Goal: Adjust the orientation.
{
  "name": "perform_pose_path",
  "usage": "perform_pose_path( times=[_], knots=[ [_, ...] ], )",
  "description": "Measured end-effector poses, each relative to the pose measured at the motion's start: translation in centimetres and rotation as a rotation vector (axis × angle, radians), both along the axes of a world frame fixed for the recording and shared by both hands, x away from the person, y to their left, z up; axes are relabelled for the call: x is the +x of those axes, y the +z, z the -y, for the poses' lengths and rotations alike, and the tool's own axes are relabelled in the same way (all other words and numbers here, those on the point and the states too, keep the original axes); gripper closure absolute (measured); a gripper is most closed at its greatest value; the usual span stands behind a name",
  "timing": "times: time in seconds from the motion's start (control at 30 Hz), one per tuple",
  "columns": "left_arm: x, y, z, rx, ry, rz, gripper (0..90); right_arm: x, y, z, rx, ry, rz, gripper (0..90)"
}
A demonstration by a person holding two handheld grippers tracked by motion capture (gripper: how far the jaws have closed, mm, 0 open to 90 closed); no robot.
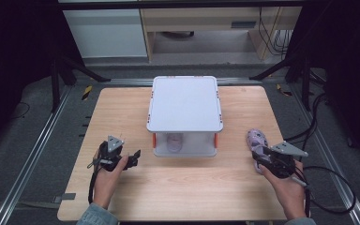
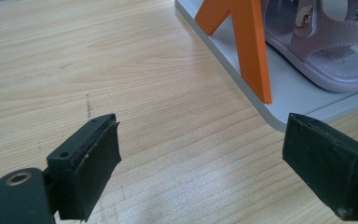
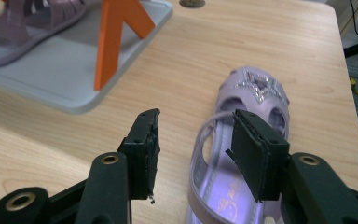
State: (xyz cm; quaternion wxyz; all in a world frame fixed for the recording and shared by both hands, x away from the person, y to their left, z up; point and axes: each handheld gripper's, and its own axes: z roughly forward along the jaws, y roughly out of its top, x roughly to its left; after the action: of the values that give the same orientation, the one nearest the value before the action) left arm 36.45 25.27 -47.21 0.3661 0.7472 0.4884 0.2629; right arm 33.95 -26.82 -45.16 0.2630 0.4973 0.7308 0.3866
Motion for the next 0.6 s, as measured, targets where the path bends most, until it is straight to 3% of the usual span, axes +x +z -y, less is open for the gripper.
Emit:
perform_pose_path(
  times=[0.23,0.6],
  knots=[
    [0.1,0.0,-0.4,-0.020,0.017,-0.003,10.4,-0.3,-1.1,0.3,-0.016,-0.013,-0.037,49.5],
    [0.1,-0.2,-0.3,-0.012,0.015,-0.007,11.0,0.9,-2.6,0.2,-0.042,-0.014,-0.083,50.3]
  ],
)
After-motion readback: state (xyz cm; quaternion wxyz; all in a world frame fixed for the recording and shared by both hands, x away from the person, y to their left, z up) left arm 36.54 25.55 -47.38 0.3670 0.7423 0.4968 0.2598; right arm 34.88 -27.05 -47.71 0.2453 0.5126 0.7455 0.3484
